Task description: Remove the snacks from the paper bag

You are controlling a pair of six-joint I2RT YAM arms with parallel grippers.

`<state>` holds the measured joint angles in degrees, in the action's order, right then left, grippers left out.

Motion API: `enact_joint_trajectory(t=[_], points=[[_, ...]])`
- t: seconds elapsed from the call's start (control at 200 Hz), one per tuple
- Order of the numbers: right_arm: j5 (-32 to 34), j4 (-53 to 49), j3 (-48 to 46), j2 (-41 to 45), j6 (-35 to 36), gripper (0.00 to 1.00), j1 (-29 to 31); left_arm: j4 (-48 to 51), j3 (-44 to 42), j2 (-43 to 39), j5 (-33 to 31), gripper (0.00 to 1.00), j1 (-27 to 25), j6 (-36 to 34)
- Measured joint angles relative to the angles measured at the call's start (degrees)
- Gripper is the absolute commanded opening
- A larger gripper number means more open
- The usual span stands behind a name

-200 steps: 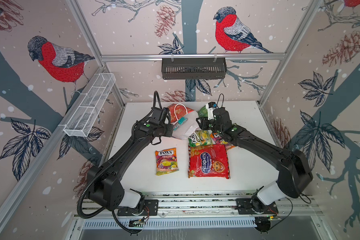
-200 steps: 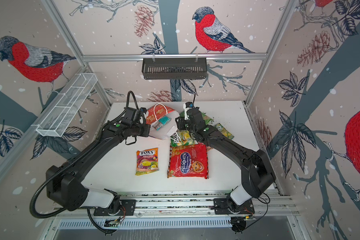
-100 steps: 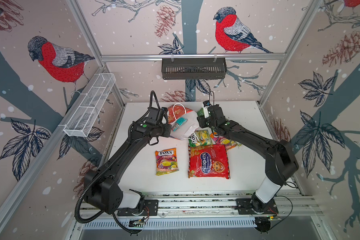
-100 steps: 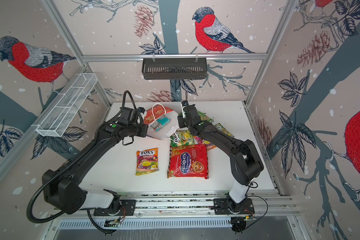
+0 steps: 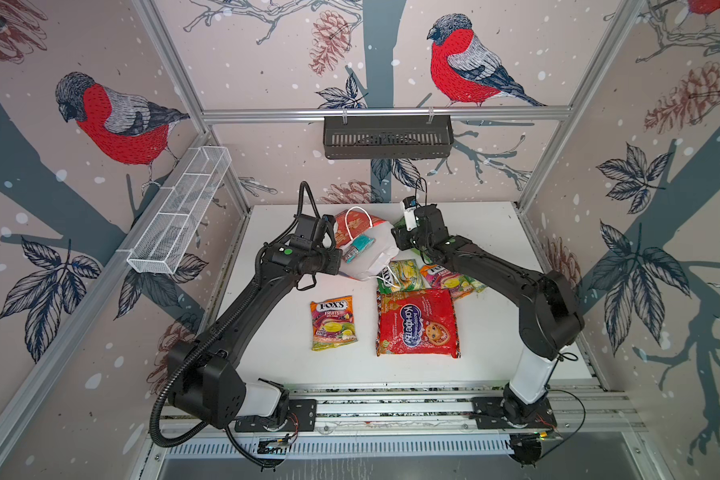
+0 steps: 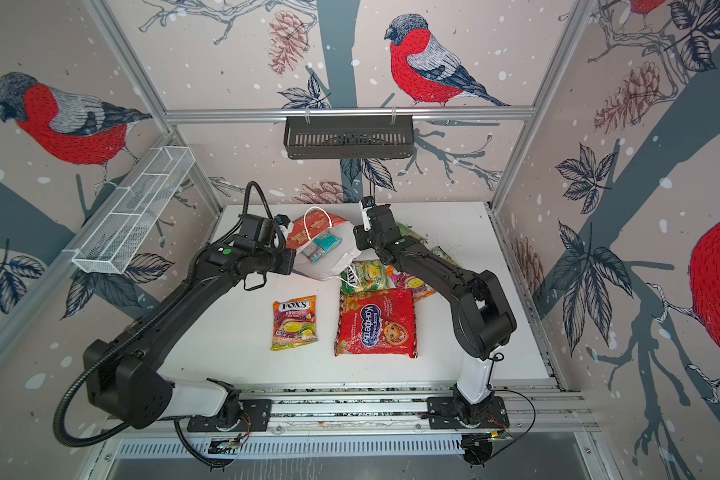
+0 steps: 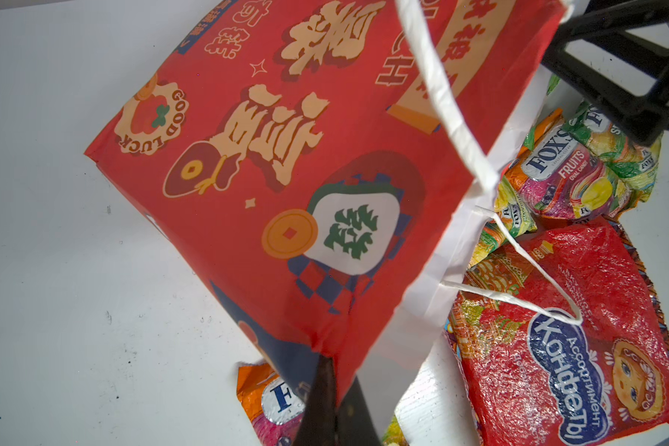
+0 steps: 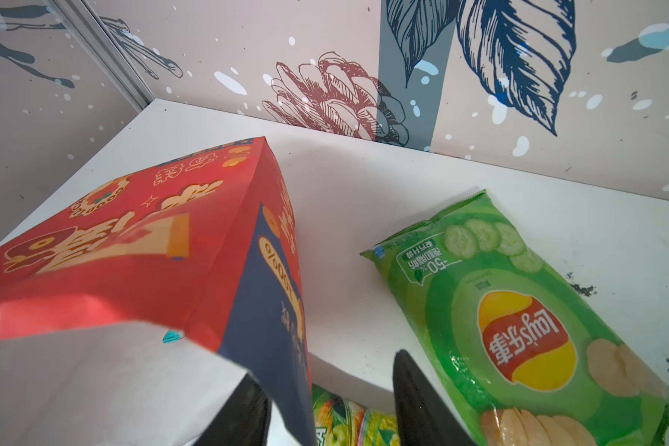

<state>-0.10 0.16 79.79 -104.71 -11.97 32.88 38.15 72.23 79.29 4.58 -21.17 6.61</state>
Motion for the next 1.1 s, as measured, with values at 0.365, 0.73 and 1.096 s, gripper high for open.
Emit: enact_joint_trajectory(t=[0.365,0.73,1.096], points=[[-5.6,1.5,3.0,-3.1,0.5,0.02,0.5,0.3,0.0,0.0,1.2,0.00,0.4,-0.6],[-4.2,0.4,2.1,-1.2,0.3,0.00,4.4,0.9,0.0,-0.6,-1.0,0.05,1.0,-0.6],[-3.3,-0.5,2.0,-0.6,0.3,0.00,4.9,0.9,0.7,-2.9,-2.9,0.27,1.8,-1.0]])
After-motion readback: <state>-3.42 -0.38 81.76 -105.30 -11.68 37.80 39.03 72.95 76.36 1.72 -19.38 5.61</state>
